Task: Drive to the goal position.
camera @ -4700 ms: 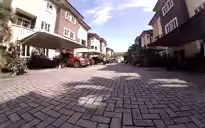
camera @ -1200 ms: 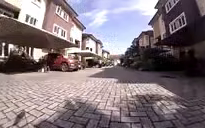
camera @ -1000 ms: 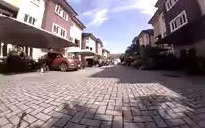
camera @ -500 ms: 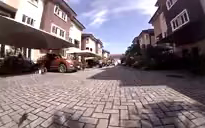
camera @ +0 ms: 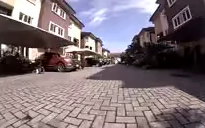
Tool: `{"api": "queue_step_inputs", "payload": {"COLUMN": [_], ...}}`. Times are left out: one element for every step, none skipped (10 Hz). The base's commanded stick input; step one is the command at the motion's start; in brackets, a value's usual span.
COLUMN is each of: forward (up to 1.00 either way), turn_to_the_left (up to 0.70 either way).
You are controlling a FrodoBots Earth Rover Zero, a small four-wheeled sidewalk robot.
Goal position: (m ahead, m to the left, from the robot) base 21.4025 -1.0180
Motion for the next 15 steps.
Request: {"api": "queue_step_inputs", "payload": {"forward": [0.69,0.69,0.69,0.69,0.69,0.69,0.69,0.69,0.69,0.69,0.69,0.69,0.69,0.69,0.69], "turn_to_the_left": [-0.16,0.03,0.03,0.03,0.03,0.03,0.03,0.03,0.03,0.03,0.03,0.03,0.03,0.03,0.03]}}
